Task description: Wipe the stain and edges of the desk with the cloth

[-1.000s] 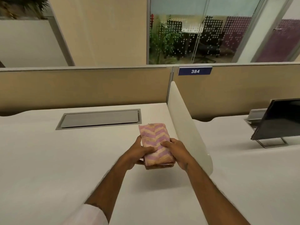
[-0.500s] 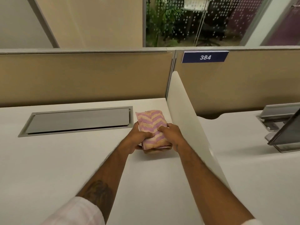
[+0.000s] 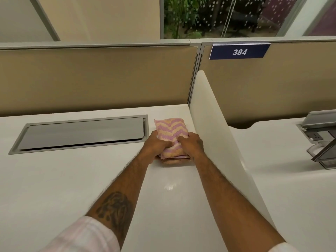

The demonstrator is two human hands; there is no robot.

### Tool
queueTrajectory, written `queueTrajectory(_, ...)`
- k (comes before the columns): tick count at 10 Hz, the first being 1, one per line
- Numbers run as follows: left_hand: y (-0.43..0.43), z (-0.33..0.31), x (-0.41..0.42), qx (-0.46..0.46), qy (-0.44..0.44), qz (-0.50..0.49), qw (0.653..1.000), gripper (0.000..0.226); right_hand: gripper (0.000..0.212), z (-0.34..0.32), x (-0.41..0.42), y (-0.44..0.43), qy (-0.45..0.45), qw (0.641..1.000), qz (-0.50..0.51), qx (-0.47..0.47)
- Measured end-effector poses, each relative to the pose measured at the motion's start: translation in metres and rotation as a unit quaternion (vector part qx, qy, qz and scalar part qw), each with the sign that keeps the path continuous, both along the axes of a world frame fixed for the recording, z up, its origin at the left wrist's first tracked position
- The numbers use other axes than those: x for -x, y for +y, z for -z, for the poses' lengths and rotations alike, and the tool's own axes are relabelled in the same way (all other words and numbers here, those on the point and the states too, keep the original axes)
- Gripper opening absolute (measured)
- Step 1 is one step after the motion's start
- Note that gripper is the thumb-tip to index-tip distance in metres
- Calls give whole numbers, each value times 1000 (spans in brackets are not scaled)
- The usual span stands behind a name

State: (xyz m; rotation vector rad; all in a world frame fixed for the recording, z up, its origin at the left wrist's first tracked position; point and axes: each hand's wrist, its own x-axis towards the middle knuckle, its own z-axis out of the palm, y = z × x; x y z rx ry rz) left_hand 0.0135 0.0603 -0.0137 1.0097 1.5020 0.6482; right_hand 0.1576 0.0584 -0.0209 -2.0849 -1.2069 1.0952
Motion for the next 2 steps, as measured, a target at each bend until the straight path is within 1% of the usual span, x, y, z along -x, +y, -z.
queueTrajectory(1, -2, -3, 2, 9, 49, -3, 999, 75, 47, -4, 3, -3, -43, 999, -4, 3)
queueTrajectory(2, -7, -5, 5, 1, 90, -10, 996, 83, 52, -6, 4, -6, -63, 998, 13, -13)
